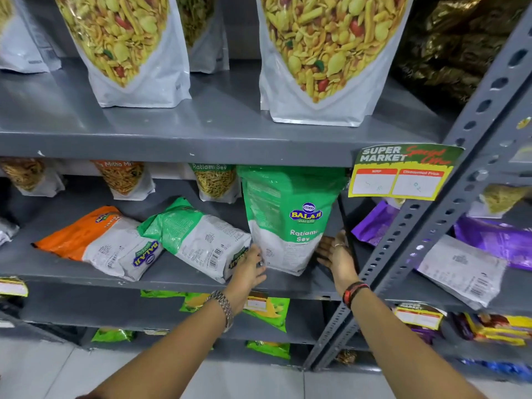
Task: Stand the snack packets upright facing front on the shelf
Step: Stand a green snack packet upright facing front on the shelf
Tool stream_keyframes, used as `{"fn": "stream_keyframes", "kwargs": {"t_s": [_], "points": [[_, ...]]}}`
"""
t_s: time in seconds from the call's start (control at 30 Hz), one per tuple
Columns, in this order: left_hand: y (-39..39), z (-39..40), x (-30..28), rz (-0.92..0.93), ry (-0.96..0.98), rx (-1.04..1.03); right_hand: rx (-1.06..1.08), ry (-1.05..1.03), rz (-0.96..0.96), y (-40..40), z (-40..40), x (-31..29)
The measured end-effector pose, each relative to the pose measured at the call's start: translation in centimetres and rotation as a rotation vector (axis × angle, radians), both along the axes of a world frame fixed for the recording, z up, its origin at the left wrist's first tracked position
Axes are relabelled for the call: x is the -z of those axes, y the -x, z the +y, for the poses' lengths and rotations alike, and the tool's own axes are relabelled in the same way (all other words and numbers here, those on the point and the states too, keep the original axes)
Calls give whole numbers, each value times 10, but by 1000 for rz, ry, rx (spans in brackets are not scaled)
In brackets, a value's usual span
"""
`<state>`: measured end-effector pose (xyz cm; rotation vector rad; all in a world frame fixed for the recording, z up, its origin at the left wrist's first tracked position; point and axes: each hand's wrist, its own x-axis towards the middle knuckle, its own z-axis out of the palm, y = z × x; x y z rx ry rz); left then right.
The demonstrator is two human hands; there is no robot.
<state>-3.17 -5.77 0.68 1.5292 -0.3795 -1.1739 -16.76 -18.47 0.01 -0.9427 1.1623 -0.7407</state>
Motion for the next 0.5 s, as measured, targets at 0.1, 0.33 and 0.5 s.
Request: {"fn": "stream_keyframes", "kwargs": {"t_s": [0.1, 0.33, 0.5], "points": [[-4, -19, -2, 30, 10, 2, 22, -48, -62, 10, 21, 15], [-16, -68, 9, 41, 11, 117, -91, -57, -150, 2, 49, 43], [-10, -47, 25, -60, 65, -85, 89, 11, -96, 6, 35, 31]]}}
